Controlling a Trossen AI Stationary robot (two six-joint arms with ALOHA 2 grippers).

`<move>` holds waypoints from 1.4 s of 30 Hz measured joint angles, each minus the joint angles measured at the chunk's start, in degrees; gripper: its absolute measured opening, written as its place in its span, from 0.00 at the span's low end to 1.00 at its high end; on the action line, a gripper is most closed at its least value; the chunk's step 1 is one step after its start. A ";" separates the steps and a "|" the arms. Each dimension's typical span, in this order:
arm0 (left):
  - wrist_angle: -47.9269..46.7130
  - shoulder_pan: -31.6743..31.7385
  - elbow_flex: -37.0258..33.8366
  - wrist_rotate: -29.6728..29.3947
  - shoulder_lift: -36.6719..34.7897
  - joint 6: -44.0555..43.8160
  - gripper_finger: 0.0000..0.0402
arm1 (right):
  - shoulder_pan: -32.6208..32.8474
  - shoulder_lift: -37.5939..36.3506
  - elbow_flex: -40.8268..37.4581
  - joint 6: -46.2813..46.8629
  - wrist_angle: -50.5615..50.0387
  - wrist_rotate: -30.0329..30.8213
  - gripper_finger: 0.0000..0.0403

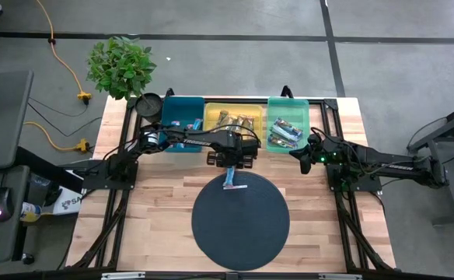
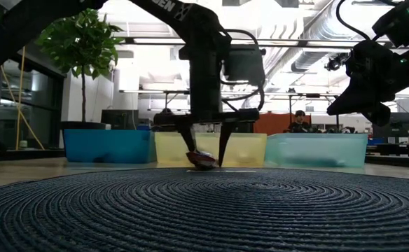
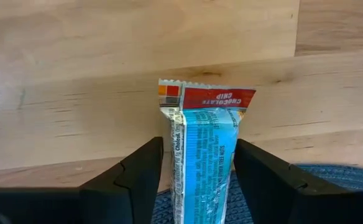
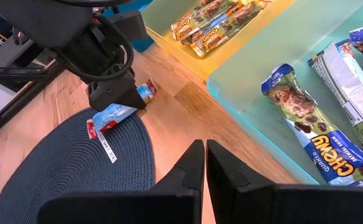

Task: Pick and place Granola Bars by type
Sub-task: Put the red granola bar into the blue bin

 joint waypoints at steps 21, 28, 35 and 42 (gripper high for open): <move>-3.37 0.02 2.25 0.63 0.46 3.68 0.29 | 0.00 0.00 0.00 0.01 -0.01 0.02 0.00; -6.36 -0.07 9.91 -1.22 0.62 9.29 0.29 | -0.02 0.00 0.00 0.01 -0.01 0.02 0.00; -6.40 -0.01 16.32 3.00 0.44 19.36 0.29 | -0.02 0.00 0.02 0.01 -0.01 0.02 0.00; 5.39 0.39 20.28 17.59 0.31 32.03 0.29 | -0.02 0.00 0.02 0.01 -0.01 0.02 0.00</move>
